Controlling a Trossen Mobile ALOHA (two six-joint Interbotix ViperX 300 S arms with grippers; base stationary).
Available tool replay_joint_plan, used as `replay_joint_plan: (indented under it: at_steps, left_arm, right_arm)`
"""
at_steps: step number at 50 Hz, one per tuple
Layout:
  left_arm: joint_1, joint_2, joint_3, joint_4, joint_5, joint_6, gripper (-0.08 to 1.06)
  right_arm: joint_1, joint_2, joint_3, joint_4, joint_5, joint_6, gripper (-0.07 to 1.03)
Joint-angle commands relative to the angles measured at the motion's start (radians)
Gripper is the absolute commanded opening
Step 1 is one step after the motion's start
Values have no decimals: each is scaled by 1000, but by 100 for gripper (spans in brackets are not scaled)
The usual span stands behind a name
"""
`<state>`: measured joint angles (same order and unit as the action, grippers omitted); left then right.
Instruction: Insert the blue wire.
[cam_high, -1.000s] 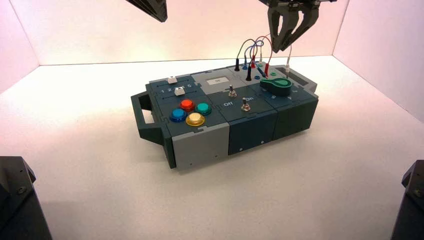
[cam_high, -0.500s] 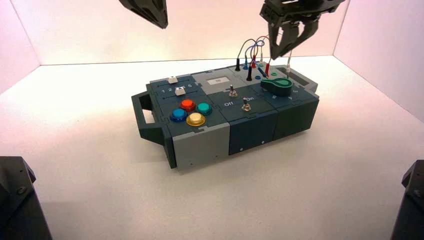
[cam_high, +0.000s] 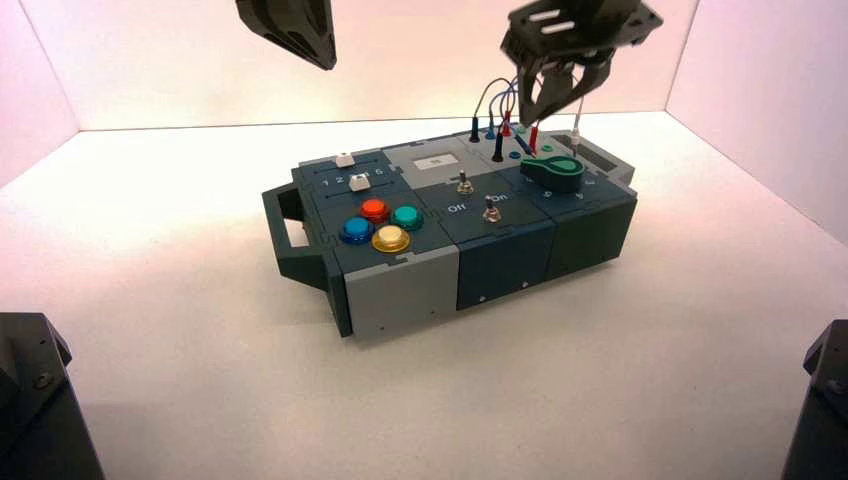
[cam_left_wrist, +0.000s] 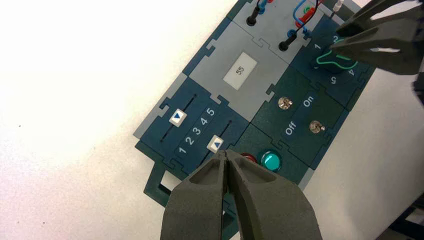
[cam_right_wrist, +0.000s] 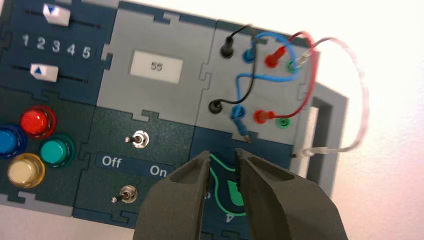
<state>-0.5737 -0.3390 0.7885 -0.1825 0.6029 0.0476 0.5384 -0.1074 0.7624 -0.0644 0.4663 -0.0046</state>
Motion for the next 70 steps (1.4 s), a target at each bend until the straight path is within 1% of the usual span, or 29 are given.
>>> replay_joint_plan:
  at_steps: [1, 12, 27, 54, 60, 70]
  left_arm:
    - [2, -9, -11, 0, -12, -2, -3]
    - [2, 2, -11, 0, -17, 0, -3]
    - [2, 5, -3, 0, -25, 0, -3]
    - [2, -9, 5, -2, -26, -2, -3]
    - [2, -15, 9, -2, -26, -2, -3]
    - [2, -28, 17, -2, -25, -2, -3]
  right_arm:
    - [5, -5, -29, 0, -12, -5, 29]
    - [5, -8, -20, 2, -46, -5, 31]
    - [3, -2, -8, -2, -87, -3, 31]
    - [-8, 52, -11, -3, -117, 3, 31]
    - [-21, 54, -12, -3, -118, 5, 31]
    - [-69, 52, -14, -3, -118, 6, 31]
